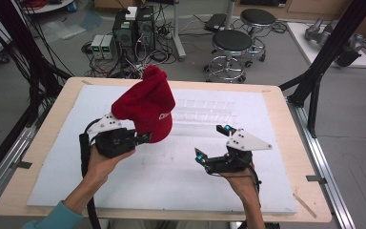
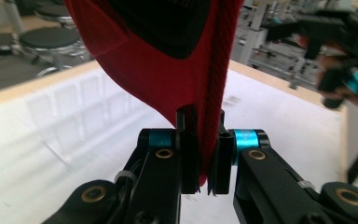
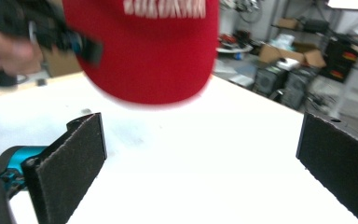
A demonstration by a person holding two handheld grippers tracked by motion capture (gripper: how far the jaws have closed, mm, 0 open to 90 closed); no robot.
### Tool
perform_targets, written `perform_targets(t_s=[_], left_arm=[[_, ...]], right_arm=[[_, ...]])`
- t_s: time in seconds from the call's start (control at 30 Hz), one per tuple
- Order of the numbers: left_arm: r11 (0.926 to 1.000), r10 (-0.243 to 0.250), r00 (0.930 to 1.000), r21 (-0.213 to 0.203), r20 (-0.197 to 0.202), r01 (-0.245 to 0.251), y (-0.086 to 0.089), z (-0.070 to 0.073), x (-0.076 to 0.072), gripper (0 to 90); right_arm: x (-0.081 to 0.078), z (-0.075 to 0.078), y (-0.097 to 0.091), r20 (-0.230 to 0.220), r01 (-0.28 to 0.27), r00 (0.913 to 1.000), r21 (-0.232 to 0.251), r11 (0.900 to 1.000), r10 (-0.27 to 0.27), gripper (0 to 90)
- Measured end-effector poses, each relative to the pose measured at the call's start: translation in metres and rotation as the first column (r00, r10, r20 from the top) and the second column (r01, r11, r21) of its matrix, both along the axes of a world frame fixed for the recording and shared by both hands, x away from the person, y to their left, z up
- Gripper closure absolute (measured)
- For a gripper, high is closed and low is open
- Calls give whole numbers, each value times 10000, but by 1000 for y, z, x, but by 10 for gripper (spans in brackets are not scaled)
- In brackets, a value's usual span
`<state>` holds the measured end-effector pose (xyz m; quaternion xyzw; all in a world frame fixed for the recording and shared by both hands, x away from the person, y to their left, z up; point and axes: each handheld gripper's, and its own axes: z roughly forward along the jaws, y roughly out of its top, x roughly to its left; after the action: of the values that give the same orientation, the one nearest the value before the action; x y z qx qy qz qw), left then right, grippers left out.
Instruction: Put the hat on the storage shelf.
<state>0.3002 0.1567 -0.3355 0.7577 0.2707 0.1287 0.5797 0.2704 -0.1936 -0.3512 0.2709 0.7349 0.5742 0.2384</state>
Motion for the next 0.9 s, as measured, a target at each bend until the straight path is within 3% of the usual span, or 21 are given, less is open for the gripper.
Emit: perform_targets(t_s=[0.2,0.3,0.4,0.5,0.73,0.9], left_arm=[[9973,620,9965,365,563,-641,-9,17,22,852],[9950,749,9953,617,608,-787,-15,22,34,852],[9923,778,9949,919,649,-836,-22,25,47,852],[9884,1085,9914,984,732,-1154,-29,27,60,852],[9799,1558,9847,1133,780,-1640,-45,19,84,852],[9726,1925,9800,1227,496,-1972,-55,4,99,853]], right_arm=[[-10,-21,-24,-130,882,9960,249,9958,-879,4],[-16,-32,-36,-157,1269,9919,426,9910,-1263,4],[-20,-42,-43,-346,1294,9912,527,9902,-1277,4],[-22,-55,-50,-393,1562,9873,605,9859,-1540,4],[-22,-74,-50,-212,1466,9892,884,9852,-1453,4],[-20,-77,-45,-305,1518,9882,612,9865,-1502,5]])
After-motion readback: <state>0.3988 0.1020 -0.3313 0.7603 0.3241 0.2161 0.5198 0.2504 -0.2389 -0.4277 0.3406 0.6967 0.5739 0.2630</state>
